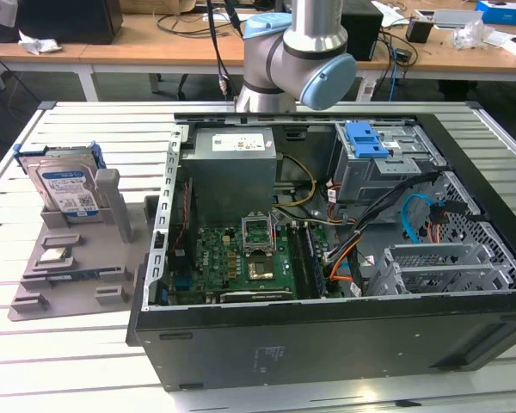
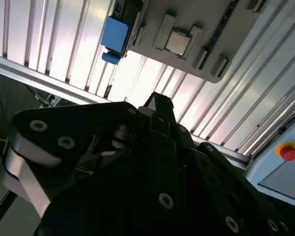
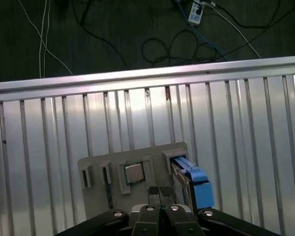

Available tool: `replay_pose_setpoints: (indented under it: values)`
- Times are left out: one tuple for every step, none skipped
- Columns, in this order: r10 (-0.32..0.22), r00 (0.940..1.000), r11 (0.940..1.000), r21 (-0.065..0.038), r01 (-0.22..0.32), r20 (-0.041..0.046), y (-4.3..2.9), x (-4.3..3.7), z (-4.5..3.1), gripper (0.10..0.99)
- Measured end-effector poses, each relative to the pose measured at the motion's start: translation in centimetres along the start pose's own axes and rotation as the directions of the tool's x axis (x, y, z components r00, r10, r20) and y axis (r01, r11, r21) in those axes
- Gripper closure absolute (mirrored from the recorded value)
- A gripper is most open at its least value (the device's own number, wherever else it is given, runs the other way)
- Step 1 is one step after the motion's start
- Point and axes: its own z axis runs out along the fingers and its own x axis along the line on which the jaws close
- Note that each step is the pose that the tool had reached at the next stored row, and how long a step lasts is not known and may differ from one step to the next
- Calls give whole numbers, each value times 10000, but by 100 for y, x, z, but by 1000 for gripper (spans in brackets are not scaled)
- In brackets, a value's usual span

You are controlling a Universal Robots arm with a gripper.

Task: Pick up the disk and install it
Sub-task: 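Pick up the disk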

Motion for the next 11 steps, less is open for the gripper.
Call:
replay_pose_setpoints:
  values:
    - [-120,9999,9999,-2,120,-5,0,0,0,980]
    - [-238,9997,9997,-5,238,-11,0,0,0,980]
    - [-418,9991,9991,-10,418,-18,0,0,0,980]
    - [-552,9985,9985,-13,552,-25,0,0,0,980]
    - [-644,9979,9979,-16,644,-29,0,0,0,980]
    - [-772,9970,9970,-19,772,-34,0,0,0,980]
    - [-876,9961,9962,-21,876,-38,0,0,0,980]
    - [-997,9950,9950,-25,997,-44,0,0,0,980]
    - [-1055,9944,9944,-26,1055,-46,0,0,0,980]
    - [-1077,9942,9942,-27,1077,-47,0,0,0,980]
    - [-1079,9942,9942,-27,1079,-47,0,0,0,980]
